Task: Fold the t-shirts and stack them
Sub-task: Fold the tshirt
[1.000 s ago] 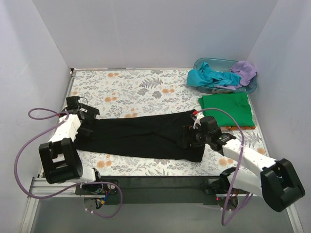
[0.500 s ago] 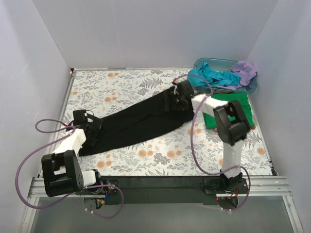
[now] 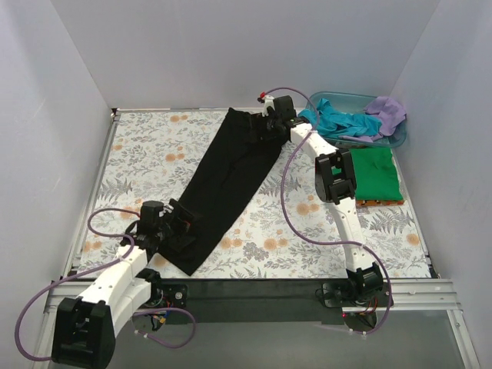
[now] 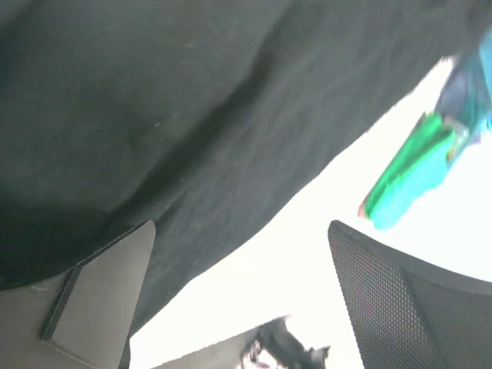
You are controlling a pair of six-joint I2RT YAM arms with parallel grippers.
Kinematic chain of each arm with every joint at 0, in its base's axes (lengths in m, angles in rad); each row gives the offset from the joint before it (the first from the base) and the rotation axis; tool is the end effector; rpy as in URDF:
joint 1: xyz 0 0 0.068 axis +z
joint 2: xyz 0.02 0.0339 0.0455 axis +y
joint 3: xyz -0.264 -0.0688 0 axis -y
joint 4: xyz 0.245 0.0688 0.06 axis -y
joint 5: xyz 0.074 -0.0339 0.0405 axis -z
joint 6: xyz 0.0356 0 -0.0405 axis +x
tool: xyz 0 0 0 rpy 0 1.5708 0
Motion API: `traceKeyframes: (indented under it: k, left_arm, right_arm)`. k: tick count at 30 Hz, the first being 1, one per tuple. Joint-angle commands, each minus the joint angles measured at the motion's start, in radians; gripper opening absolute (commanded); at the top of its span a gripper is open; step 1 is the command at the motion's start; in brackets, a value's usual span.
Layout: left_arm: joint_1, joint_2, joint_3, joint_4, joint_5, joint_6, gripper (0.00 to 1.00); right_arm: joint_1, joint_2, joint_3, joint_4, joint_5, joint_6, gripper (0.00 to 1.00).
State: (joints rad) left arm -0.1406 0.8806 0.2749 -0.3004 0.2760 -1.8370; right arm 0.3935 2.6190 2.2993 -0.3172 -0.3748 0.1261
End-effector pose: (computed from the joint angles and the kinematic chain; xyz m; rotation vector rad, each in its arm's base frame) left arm 0.1514 -0.0312 0.1417 -2.0250 1.9655 -1.0279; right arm 0.5365 0.2368 0.1615 -0.5098 2.1869 0.6991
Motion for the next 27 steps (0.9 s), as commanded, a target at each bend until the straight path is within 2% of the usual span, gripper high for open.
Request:
traceKeyframes:
  k: [1, 5, 7, 8, 10, 12, 13, 18, 22, 23, 27]
  left_arm:
    - [-0.1, -0.006, -0.118, -0.213, 0.085, -0.094, 0.98]
    - [-0.255, -0.066, -0.141, -0.192, 0.012, -0.23, 0.98]
    - [-0.312, -0.048, -0.148, -0.134, -0.011, -0.278, 0.98]
    - [-0.376, -0.031, -0.143, -0.114, -0.018, -0.297, 0.98]
    - [-0.448, 0.055, -0.105, -0.06, -0.056, -0.347, 0.98]
    - [-0.574, 0.139, -0.059, -0.031, -0.105, -0.384, 0.98]
    - [-0.617, 0.229, -0.022, -0.025, -0.119, -0.387, 0.98]
    - [-0.862, 0.455, 0.251, -0.054, -0.195, -0.378, 0.98]
    - [-0.942, 0.547, 0.429, -0.156, -0.264, -0.335, 0.98]
    - [-0.956, 0.551, 0.457, -0.173, -0.317, -0.331, 0.98]
    - [-0.973, 0.486, 0.567, -0.221, -0.383, -0.291, 0.98]
  right_arm:
    - [0.016, 0.078, -0.03, 0.012, -0.15, 0.068, 0.98]
    - [0.019, 0.107, -0.029, 0.148, -0.174, 0.154, 0.99]
    - [0.022, 0.128, -0.026, 0.205, -0.199, 0.196, 0.98]
    - [0.024, 0.136, -0.021, 0.246, -0.202, 0.236, 0.98]
    - [0.03, 0.148, -0.015, 0.289, -0.21, 0.26, 0.98]
    - [0.034, 0.151, -0.009, 0.308, -0.204, 0.27, 0.98]
    - [0.034, 0.15, -0.005, 0.308, -0.194, 0.273, 0.98]
    - [0.03, 0.078, -0.023, 0.288, -0.191, 0.21, 0.98]
    - [0.025, -0.014, -0.035, 0.219, -0.193, 0.132, 0.98]
    - [0.025, -0.036, -0.041, 0.181, -0.199, 0.113, 0.99]
    - [0.027, -0.221, -0.102, 0.098, -0.174, 0.046, 0.98]
